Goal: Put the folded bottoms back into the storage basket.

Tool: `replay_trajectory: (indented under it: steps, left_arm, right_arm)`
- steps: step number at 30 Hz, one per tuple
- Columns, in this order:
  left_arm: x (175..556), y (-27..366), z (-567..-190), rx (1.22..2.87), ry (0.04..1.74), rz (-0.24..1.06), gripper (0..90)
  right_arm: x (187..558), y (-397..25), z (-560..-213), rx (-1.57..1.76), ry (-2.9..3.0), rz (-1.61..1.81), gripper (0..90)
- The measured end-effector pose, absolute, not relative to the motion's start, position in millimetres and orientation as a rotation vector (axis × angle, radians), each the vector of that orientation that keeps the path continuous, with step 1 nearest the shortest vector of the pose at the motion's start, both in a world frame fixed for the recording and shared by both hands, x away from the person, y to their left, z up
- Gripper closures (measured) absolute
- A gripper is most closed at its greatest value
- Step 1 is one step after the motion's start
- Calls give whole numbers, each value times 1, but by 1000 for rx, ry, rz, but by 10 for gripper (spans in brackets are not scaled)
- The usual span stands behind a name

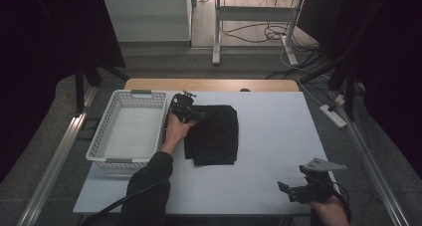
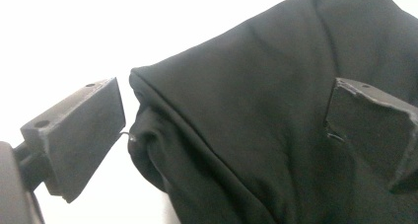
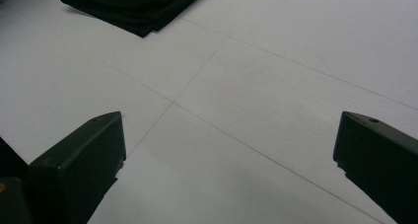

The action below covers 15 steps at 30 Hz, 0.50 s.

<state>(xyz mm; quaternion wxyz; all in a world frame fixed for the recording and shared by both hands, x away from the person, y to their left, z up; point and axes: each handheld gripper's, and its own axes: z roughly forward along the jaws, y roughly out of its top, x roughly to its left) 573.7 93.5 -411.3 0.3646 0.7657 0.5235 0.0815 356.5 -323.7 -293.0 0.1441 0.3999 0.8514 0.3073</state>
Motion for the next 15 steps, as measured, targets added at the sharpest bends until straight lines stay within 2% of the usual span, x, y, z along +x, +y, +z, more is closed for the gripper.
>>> replay_trajectory:
  steps: [10, 15]
  left_arm:
    - [585, 96, -425, 2023, 1430, 228, 49]
    - [585, 95, -432, 2011, 1435, 187, 81]
  right_arm:
    - [356, -324, -293, 1148, 2457, 888, 0]
    - [356, -324, -293, 1145, 2459, 888, 0]
